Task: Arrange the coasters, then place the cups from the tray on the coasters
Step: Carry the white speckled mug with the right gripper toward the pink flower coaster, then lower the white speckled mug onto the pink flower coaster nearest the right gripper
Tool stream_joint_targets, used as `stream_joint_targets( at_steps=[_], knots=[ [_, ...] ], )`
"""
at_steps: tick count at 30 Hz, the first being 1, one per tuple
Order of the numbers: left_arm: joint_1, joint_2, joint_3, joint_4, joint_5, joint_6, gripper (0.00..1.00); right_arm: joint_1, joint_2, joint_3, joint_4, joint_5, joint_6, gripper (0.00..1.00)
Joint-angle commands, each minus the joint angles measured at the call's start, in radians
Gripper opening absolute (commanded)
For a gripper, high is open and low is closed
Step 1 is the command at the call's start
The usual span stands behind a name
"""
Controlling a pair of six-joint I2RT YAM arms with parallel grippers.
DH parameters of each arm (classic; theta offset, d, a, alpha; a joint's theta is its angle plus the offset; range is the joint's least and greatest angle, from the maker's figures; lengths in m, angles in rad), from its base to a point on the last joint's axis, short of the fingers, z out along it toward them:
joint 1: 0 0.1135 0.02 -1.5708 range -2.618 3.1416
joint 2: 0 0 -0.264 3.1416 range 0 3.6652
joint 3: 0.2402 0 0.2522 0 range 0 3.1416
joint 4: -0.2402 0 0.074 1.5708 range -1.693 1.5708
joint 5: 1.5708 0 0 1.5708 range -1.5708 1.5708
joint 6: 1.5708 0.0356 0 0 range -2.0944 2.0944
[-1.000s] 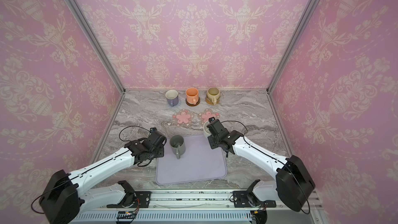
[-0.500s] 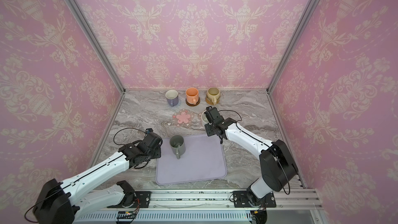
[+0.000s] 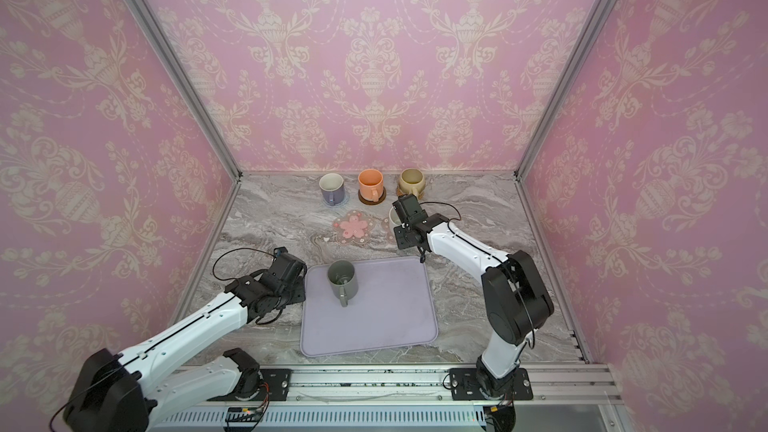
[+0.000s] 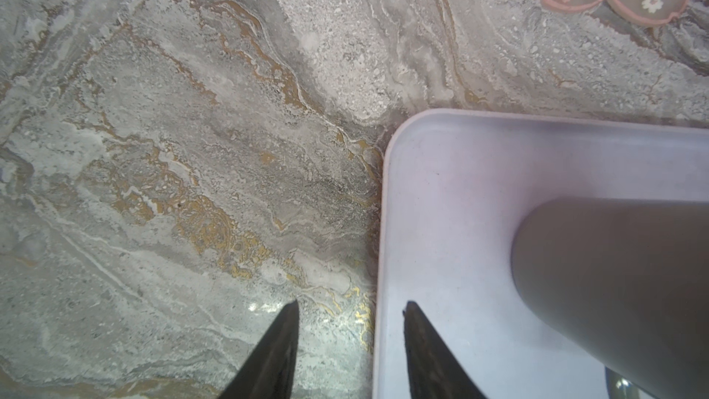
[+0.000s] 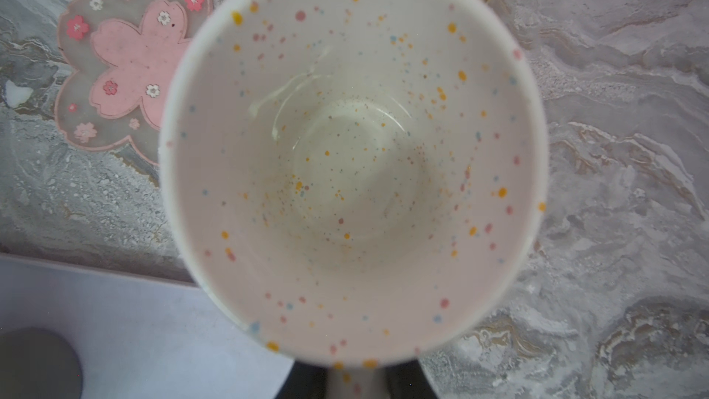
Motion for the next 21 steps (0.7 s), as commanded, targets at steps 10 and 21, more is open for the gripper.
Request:
stream_joint_targets(
  at_steps=[10,21],
  knots=[
    [0.045,0.07,0.017,0.038,0.047,0.054,0.47,-0.045,0.07,0.107,0.075,-0.016,0.021,0.0],
    [0.05,0.112,0.031,0.05,0.056,0.053,0.47,-0.056,0.109,0.147,0.081,-0.018,0.008,0.0]
  ],
)
